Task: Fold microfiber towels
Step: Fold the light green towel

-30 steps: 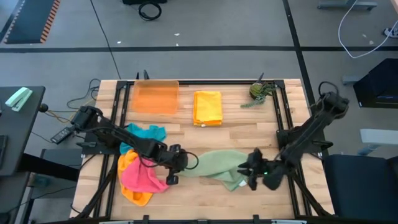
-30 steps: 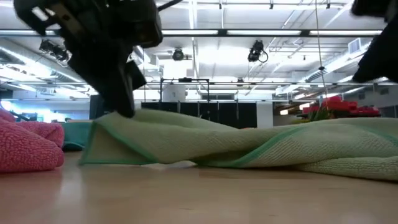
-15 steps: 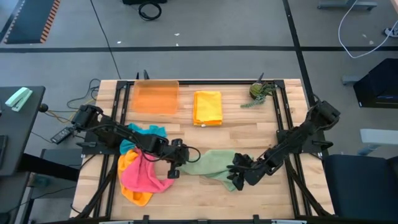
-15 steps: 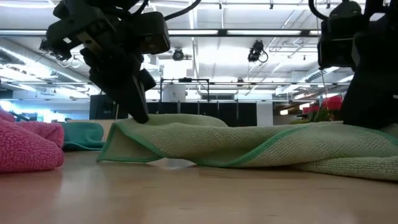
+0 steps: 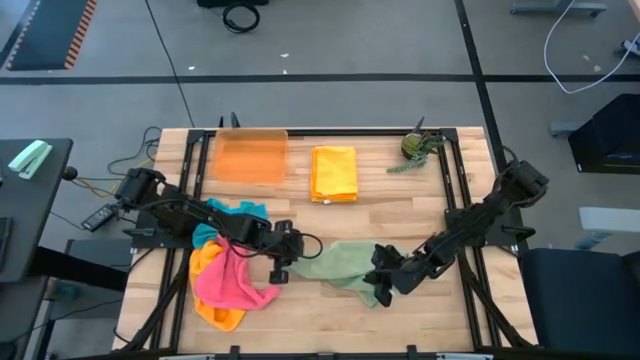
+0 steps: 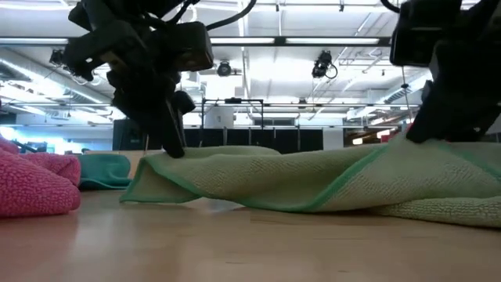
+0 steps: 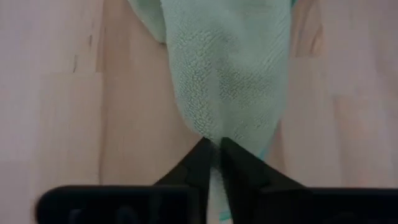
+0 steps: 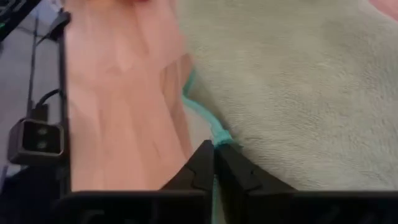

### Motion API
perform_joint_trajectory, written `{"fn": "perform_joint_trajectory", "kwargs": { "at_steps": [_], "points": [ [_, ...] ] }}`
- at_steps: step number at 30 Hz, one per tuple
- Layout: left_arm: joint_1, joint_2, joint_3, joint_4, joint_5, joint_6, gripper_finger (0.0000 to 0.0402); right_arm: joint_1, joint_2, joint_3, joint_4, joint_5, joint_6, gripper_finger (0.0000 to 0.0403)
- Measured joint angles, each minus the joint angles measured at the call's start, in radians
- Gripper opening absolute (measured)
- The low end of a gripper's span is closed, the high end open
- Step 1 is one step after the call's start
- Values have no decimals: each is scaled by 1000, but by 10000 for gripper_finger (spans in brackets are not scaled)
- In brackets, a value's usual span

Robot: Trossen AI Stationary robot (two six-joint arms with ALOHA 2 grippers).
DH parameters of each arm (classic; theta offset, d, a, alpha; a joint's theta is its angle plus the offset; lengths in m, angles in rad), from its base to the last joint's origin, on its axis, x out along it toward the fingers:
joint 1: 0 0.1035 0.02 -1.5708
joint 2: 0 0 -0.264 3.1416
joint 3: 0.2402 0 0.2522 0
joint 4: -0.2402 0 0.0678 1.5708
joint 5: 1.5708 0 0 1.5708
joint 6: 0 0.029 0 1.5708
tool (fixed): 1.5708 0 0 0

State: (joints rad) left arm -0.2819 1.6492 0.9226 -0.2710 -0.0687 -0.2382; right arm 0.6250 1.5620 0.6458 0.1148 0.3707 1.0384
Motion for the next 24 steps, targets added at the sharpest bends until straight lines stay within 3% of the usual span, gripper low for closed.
{"fn": "perform_joint_trajectory", "kwargs": {
  "at_steps": [5,11,15,18,24],
  "points": [
    [13,-29,29,-177,-133,38,134,0,-50,1,-7,-47,-69,5],
    [34,-92,70,-303,-146,41,199,27,-241,1,-7,-68,-261,2],
    [34,-126,71,-297,-145,42,206,35,-433,1,-10,-58,-371,2],
    [34,-136,69,-286,-145,42,198,30,-548,3,-106,-28,-394,1],
    [-17,-141,69,-237,-111,18,182,13,-616,2,-349,18,-316,0]
  ]
}}
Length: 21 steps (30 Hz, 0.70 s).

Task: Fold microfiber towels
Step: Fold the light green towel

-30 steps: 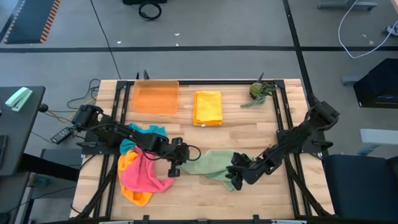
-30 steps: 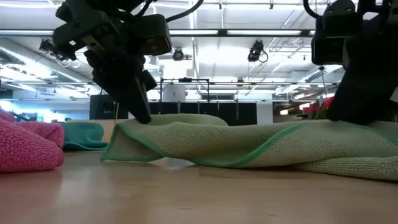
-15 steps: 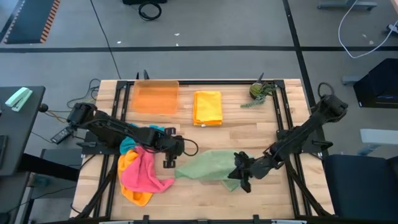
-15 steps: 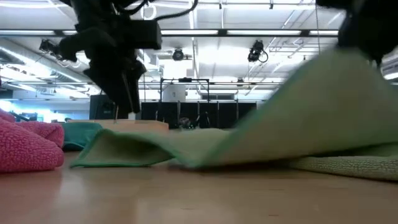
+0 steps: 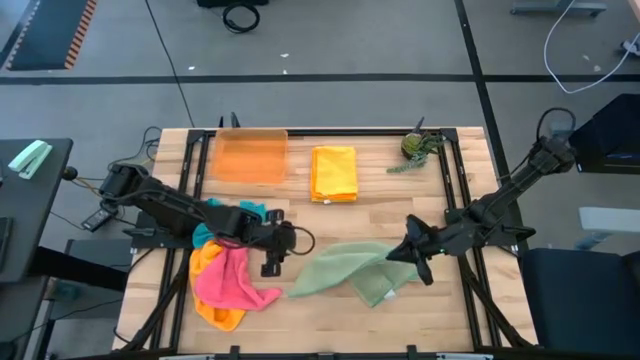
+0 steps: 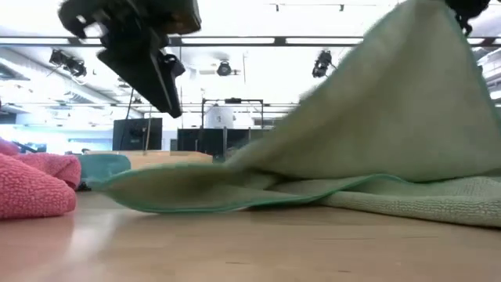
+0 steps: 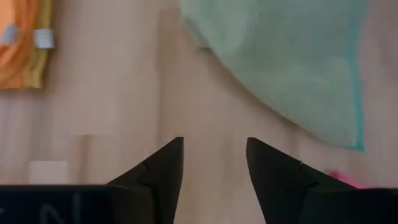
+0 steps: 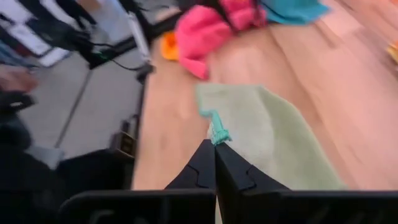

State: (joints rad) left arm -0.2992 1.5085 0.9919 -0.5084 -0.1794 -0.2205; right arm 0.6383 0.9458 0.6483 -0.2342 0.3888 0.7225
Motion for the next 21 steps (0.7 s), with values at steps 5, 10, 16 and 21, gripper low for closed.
{"fn": "perform_joint_trajectory", "kwargs": {
  "at_steps": [5,10,16,21],
  "points": [
    [-76,7,-1,91,-2,-130,189,-19,18,-2,-48,27,38,0],
    [-199,101,0,295,-40,-139,198,-49,32,-2,-48,29,29,0],
    [-298,260,2,358,-155,74,180,-62,37,-2,-45,29,15,0],
    [-335,307,3,399,-176,228,172,-61,38,-2,-51,24,30,0]
  ]
}}
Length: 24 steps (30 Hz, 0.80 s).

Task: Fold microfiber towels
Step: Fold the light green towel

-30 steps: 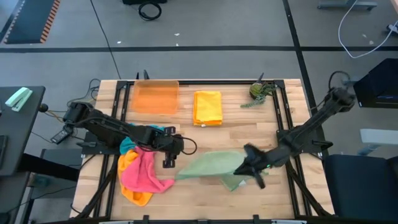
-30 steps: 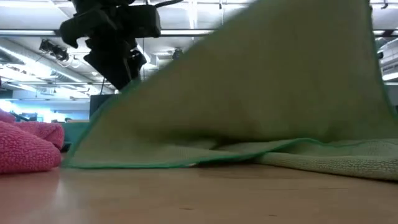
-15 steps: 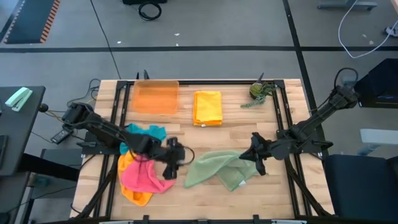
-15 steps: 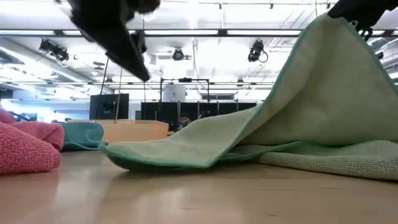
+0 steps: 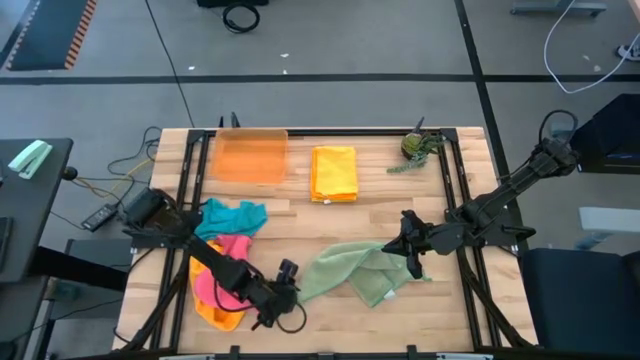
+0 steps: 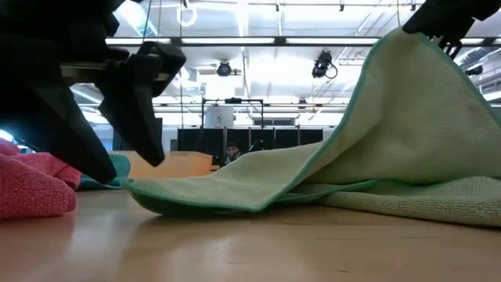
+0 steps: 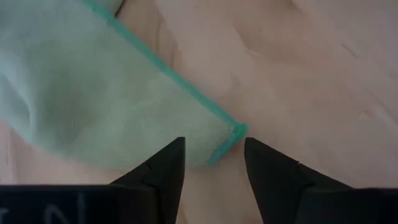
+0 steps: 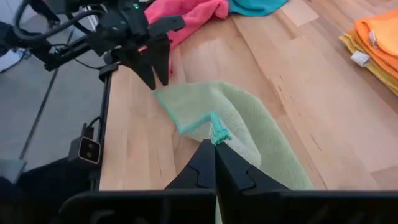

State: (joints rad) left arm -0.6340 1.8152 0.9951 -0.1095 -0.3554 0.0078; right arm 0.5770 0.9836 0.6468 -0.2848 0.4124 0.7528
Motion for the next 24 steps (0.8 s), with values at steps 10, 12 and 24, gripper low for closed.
{"fn": "perform_joint_trajectory", "kwargs": {
  "at_steps": [10,12,24],
  "points": [
    [-22,78,1,49,-57,190,187,-8,5,0,6,-2,4,0],
    [-21,88,2,84,-59,212,185,-12,5,0,6,-2,4,0],
    [3,90,1,117,-94,178,36,-27,5,0,2,-2,5,0]
  ]
}}
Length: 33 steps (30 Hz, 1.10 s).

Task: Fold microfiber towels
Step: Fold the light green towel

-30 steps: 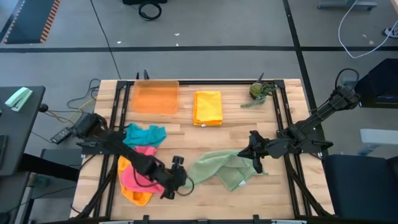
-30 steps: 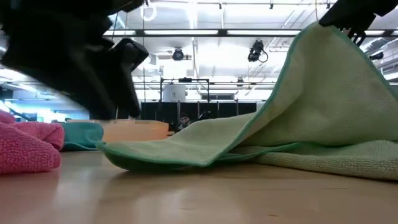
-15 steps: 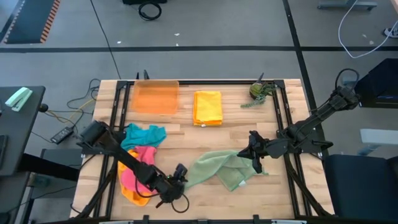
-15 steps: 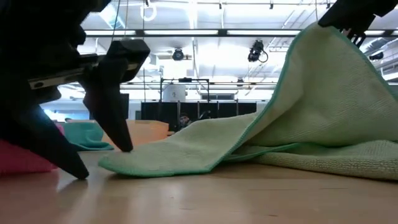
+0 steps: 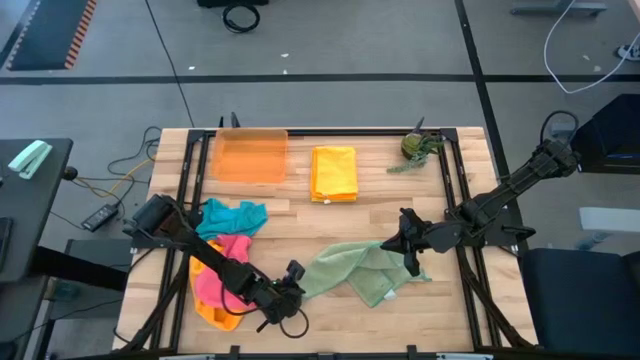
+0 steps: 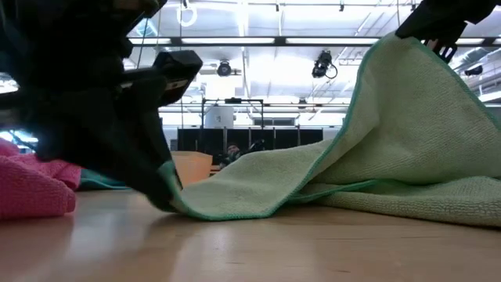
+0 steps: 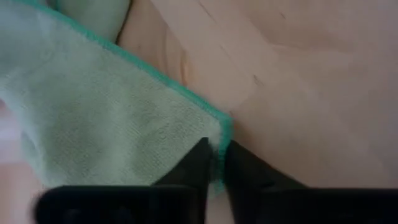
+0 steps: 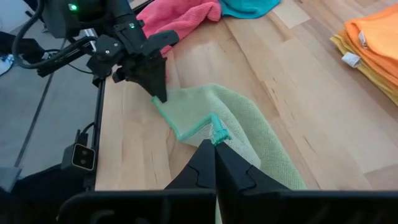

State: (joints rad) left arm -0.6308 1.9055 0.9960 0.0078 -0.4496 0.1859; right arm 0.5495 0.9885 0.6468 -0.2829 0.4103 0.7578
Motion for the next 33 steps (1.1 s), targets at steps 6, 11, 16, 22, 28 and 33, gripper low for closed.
{"fn": "perform_joint_trajectory", "kwargs": {
  "at_steps": [6,11,16,22,28,33],
  "points": [
    [4,-78,36,17,-88,-94,8,26,-39,39,-2,-38,-36,0],
    [-1,-265,66,17,-220,-46,6,102,-77,192,-29,-24,-197,0],
    [3,-488,78,30,-313,2,6,151,-78,404,-224,21,-376,0],
    [83,-678,77,28,-386,91,6,120,-76,612,-495,183,-579,0],
    [222,-774,77,15,-339,140,6,27,-78,748,-558,223,-718,0],
    [270,-801,77,-24,-162,77,7,-5,-78,792,-659,188,-657,0]
  ]
}}
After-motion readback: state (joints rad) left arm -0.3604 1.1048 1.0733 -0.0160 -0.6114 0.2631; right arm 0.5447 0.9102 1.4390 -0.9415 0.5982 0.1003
